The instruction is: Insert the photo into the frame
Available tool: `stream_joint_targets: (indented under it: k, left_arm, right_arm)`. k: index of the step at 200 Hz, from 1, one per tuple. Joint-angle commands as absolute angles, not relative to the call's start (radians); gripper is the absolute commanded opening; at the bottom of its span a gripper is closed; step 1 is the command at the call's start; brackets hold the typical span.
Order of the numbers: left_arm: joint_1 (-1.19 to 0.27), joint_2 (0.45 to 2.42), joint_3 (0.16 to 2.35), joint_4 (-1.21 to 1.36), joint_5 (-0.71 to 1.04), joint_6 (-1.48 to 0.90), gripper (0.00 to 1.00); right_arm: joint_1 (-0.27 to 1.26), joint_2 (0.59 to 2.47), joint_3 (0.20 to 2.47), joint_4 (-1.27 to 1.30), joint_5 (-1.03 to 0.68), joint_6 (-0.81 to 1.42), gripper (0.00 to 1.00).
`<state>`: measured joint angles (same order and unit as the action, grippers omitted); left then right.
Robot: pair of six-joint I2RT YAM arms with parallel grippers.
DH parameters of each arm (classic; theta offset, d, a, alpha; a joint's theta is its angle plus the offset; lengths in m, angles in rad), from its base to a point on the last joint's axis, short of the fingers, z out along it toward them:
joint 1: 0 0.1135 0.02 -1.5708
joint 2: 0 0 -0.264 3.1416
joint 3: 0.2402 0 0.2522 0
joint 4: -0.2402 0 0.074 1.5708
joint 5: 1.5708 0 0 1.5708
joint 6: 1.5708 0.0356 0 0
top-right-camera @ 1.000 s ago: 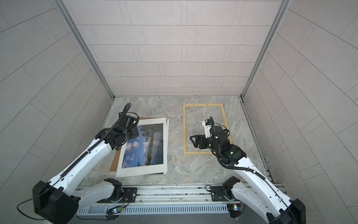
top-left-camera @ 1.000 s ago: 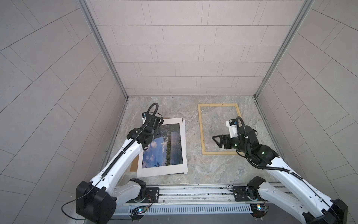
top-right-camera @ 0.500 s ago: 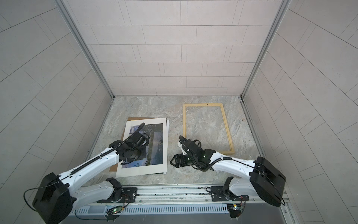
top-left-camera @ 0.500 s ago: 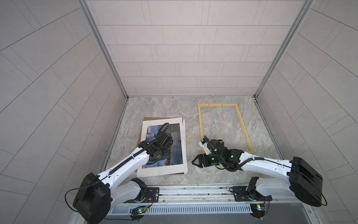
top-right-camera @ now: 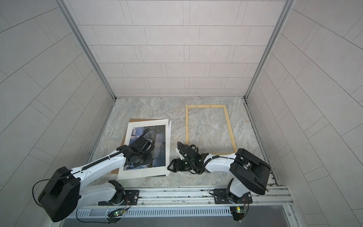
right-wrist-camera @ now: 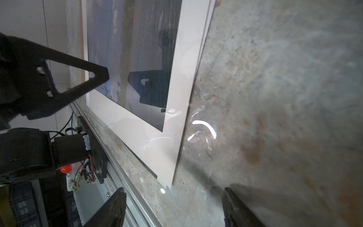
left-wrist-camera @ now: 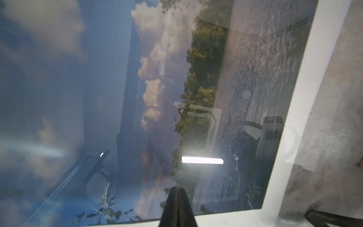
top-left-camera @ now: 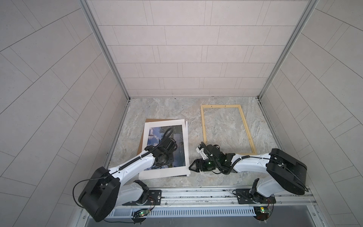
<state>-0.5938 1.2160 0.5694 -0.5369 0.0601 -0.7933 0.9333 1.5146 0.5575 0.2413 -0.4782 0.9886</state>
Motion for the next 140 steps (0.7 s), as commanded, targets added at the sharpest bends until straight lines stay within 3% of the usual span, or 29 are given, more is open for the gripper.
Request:
stream_joint_targets:
  k: [1,32,81,140]
  left_arm:
    - [-0.603,1.227,0.544,-0.512,0.067,-0.792,0.0]
    - [-0.604,1.249,0.518,-0.483,0.079,-0.798,0.0]
    - [-0.608,1.277,0.485,-0.454,0.101,-0.808,0.0]
    - [-0.61,1.276,0.476,-0.452,0.102,-0.811,0.0]
  right_arm:
    - [0.934,1.559,0.547,0.293,-0.489,1.052,0.73]
    - [0.915,1.614,0.504,0.481,-0.526,1.144,0.69]
    - [0.906,1.69,0.473,0.792,-0.589,1.334,0.49]
    - [0.909,1.5,0.564,0.353,-0.483,1.096,0.41]
